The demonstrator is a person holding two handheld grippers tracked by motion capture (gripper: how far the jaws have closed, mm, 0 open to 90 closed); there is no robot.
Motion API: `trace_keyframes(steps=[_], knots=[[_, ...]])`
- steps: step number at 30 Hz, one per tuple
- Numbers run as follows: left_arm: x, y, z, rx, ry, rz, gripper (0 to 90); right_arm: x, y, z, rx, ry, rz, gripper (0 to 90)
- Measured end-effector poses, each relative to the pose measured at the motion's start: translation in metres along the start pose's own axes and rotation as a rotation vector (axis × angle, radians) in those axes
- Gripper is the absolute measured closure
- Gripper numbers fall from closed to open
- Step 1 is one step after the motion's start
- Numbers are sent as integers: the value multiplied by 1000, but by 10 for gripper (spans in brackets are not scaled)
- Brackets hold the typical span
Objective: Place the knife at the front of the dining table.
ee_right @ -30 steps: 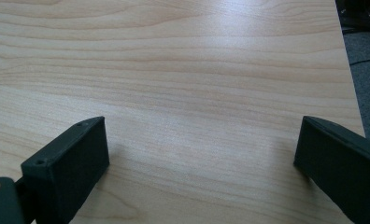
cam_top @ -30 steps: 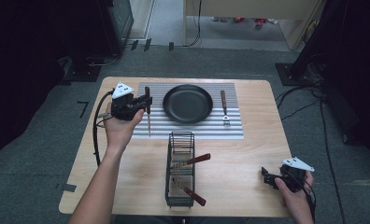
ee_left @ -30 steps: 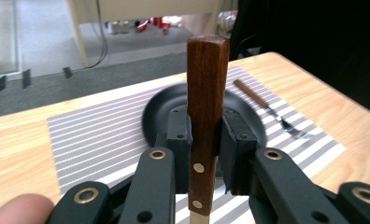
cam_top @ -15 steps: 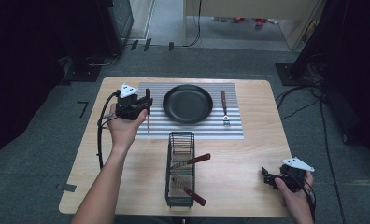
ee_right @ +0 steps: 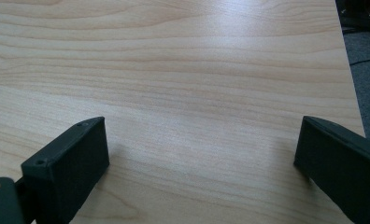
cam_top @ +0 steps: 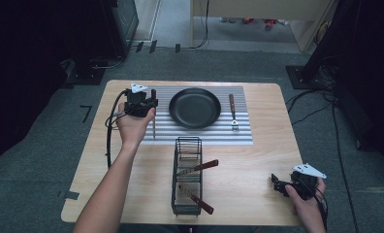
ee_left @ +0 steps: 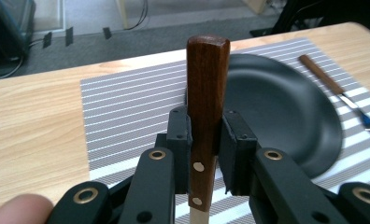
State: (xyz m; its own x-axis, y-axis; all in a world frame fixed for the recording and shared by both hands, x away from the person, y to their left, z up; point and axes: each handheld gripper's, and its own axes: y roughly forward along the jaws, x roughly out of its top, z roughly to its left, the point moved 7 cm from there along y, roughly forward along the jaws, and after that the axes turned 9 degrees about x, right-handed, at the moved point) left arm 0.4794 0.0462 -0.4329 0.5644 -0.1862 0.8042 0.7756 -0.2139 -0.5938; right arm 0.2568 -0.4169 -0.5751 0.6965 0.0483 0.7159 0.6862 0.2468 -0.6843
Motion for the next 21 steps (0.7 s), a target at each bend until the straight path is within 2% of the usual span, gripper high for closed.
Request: trace_keyframes(steps=[7,8,11,16,19,21], knots=[[5,24,4,28,-17,45,764,0,0,0,1,1,0,25],[6,32,5,30,-35,56,764,0,0,0,1,1,0,25],[6,44,7,36,-51,75,764,0,0,0,2,0,-1,25],[4,63,11,43,-99,100,764,0,0,0,6,5,-2,25],[3,70,12,45,-109,113,763,0,0,0,8,3,-2,25],[1,81,13,47,-123,129,763,0,0,0,9,2,-2,25]])
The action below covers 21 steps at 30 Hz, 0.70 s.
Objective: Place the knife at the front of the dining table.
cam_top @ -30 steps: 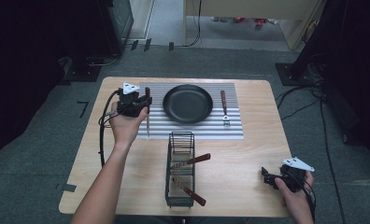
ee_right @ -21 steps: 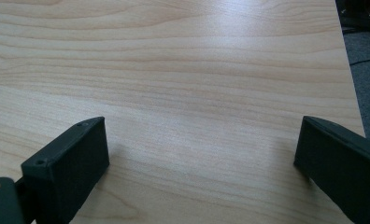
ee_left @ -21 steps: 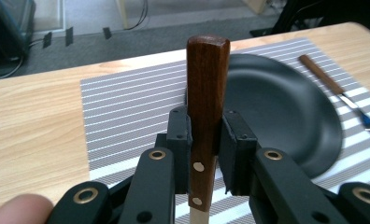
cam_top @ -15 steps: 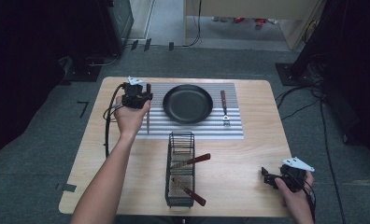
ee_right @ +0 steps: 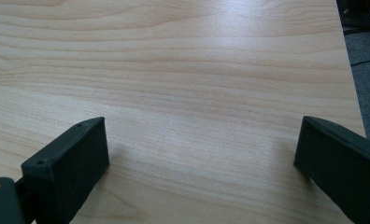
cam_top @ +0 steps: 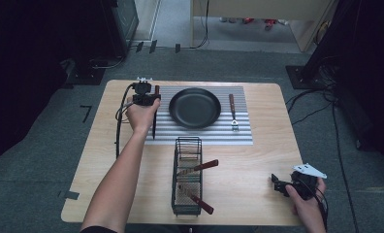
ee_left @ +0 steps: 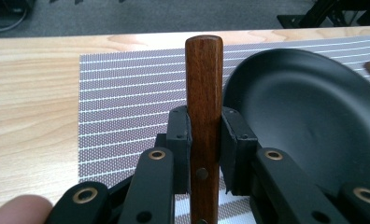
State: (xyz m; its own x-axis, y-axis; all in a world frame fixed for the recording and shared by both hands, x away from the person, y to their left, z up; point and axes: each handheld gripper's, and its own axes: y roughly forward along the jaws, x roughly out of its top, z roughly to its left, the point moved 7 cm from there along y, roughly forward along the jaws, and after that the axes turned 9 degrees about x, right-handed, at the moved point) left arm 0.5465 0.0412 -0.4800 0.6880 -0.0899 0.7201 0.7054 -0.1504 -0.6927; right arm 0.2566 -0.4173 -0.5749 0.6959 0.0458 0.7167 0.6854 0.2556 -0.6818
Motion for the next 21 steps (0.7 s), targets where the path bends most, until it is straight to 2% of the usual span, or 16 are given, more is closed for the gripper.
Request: trace_keyframes(steps=[2,4,6,12,13,15,16,21], knots=[[0,4,0,-1,-7,9,763,0,0,0,1,0,-1,25],[-2,12,0,16,-4,16,763,0,0,0,-3,1,1,25],[-5,24,2,21,-28,38,763,0,0,0,-6,-4,2,25],[-8,43,7,39,-60,83,765,0,0,0,-6,-1,2,25],[-10,50,7,41,-83,100,765,0,0,0,-5,0,1,25],[-11,53,8,43,-79,112,765,0,0,0,-5,0,1,25],[-13,59,9,46,-99,126,764,0,0,0,-4,0,1,25],[-15,69,10,67,-106,135,764,0,0,0,0,4,-1,25]])
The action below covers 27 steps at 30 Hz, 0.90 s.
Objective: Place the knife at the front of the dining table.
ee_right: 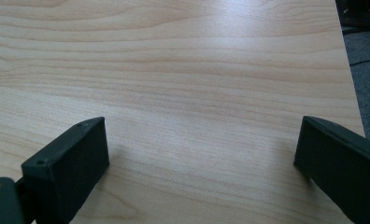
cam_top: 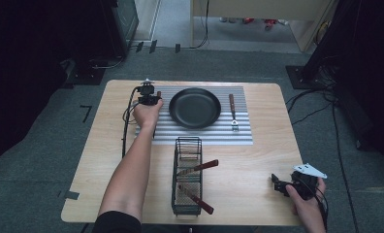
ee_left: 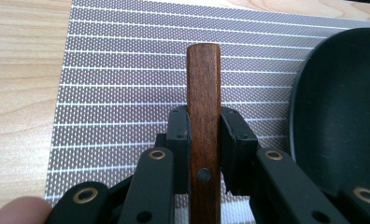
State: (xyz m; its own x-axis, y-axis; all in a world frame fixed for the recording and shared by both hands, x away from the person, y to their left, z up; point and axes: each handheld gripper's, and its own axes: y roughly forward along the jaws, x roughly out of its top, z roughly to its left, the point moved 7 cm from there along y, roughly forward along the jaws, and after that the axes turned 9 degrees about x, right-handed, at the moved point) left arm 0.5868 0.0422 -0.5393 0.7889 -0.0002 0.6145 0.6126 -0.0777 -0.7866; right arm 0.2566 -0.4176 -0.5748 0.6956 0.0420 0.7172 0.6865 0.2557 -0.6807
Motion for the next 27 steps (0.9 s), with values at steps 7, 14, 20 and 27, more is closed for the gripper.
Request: trace_keyframes(steps=[7,14,20,27], knots=[[6,7,-1,34,27,7,763,0,0,0,0,0,0,25],[4,16,3,34,-16,31,763,0,0,0,2,2,-1,26],[6,18,4,14,-53,27,762,0,0,0,2,1,-3,27],[7,19,4,-16,-67,18,720,0,0,0,2,4,-2,27]])
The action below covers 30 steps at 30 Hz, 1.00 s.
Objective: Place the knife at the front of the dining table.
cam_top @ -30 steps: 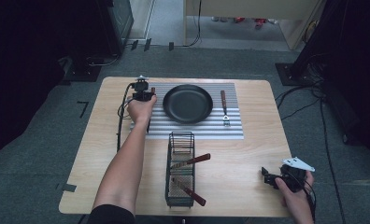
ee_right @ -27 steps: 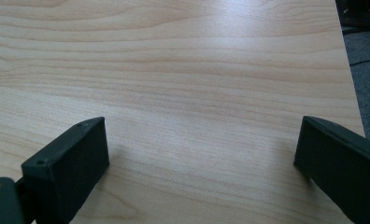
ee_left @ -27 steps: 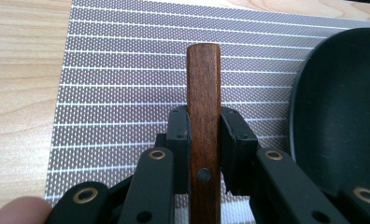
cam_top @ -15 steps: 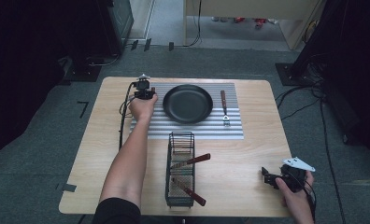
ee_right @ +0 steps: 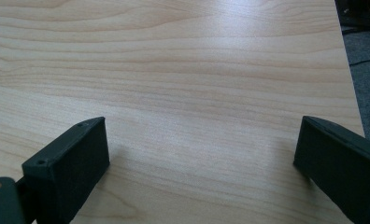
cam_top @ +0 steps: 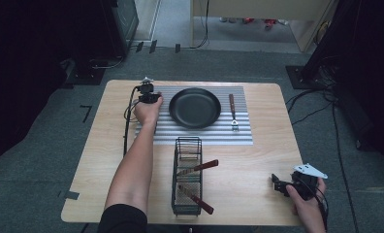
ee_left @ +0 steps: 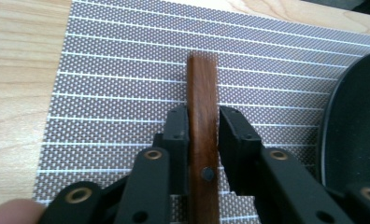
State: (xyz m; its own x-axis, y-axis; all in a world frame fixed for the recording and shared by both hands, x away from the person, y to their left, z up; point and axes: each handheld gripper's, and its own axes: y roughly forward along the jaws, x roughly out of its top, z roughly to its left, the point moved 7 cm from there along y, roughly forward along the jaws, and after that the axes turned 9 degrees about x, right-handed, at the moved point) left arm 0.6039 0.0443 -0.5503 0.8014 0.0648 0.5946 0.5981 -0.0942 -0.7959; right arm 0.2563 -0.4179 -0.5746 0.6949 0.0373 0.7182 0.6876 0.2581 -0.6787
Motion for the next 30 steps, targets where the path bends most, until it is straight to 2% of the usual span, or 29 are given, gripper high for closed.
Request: trace_keyframes(steps=[2,6,9,12,15,19,30], knots=[[0,0,-1,-10,-4,1,676,0,0,0,0,-4,0,27],[0,-1,-1,-6,0,6,670,0,0,0,0,-1,0,27],[-1,-1,0,19,10,9,704,0,0,0,-1,-4,1,27],[-1,-1,1,23,7,9,750,0,0,0,-1,-4,0,27],[0,0,2,-2,-22,18,753,0,0,0,0,-4,0,28],[2,1,2,-8,-51,13,755,0,0,0,-3,-3,1,28],[6,5,2,-7,-67,4,757,0,0,0,-8,-5,2,28]])
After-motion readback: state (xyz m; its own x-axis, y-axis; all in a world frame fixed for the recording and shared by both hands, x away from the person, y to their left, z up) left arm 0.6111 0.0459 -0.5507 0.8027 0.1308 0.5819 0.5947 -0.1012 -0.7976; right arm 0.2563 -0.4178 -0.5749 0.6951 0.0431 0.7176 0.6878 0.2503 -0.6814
